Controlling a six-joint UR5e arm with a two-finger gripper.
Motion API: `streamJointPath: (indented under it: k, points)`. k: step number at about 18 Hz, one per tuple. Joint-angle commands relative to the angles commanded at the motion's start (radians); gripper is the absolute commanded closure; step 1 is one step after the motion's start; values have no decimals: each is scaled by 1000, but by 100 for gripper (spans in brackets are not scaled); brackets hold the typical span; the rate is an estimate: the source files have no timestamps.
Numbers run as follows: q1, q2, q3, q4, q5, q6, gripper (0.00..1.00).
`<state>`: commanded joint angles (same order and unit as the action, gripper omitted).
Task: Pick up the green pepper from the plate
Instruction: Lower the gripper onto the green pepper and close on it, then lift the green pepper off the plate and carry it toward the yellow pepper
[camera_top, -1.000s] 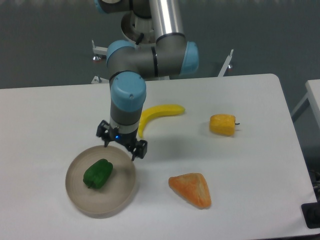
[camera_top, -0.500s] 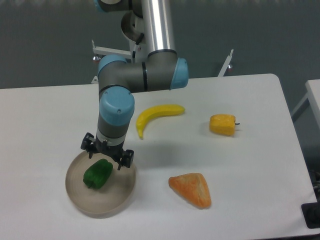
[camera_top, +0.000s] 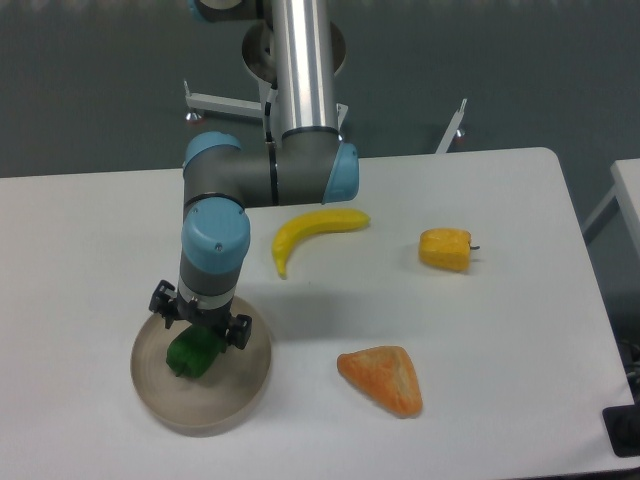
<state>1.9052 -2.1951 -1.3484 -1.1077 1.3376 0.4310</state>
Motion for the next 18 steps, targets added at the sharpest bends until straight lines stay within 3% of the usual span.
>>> streamJointPath:
  k: [3,4,7,8,14,18]
  points:
    - [-3,-17,-5,52,3,2,0]
    - [-6,-24,0,66,3,2,13]
    - [-8,-20,-8,69,3,5,82]
    - [-8,-17,-11,69,6,5,98]
    - [-2,81,-12,62,113,21,100]
    - [83,182,-38,14,118,99,100]
